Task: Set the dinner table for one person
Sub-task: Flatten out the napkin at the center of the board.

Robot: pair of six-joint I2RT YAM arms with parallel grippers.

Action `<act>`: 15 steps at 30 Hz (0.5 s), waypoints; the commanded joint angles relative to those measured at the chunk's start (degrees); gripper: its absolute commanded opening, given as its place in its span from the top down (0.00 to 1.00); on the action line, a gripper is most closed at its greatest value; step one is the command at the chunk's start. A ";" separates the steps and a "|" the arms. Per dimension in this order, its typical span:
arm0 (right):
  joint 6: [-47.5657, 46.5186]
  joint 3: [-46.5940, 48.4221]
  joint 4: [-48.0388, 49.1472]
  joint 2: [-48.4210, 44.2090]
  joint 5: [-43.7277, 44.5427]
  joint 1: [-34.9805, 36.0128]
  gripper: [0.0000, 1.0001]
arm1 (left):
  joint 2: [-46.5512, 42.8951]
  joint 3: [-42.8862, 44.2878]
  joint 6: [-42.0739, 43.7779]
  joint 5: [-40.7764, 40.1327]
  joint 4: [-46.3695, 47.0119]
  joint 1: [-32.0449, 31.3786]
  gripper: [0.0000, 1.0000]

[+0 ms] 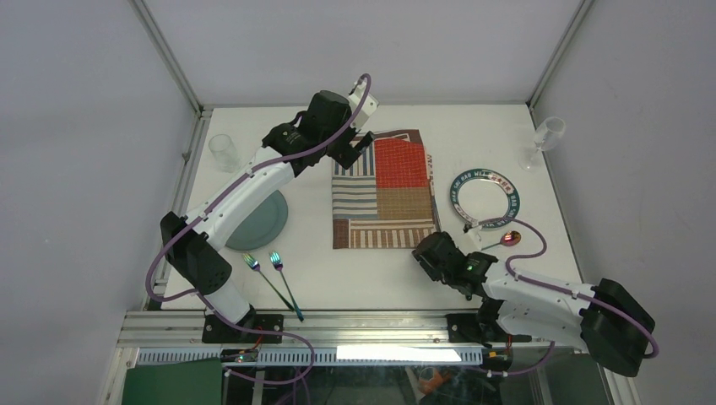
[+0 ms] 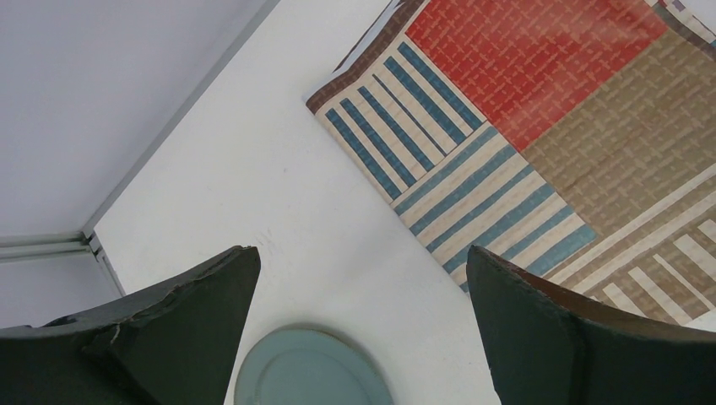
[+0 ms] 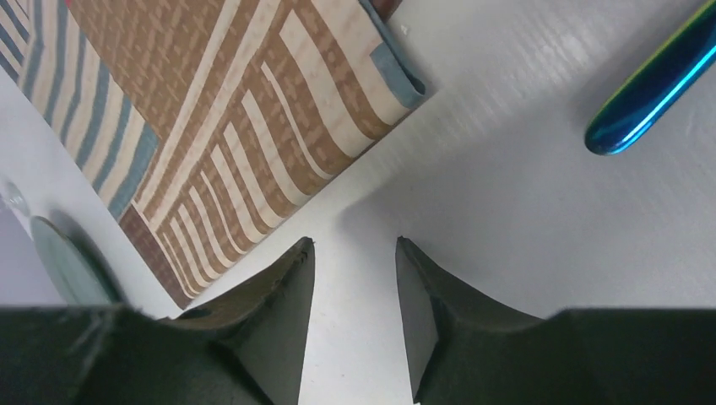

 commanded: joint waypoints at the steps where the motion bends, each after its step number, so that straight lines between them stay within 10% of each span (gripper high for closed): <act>1: 17.95 -0.63 2.44 -0.02 13.62 4.07 0.57 | -2.61 0.21 -0.85 1.56 1.83 0.02 0.01; 15: 40.86 4.73 -14.90 8.12 27.34 5.87 0.56 | -3.16 -0.75 -0.75 2.81 1.82 0.02 0.01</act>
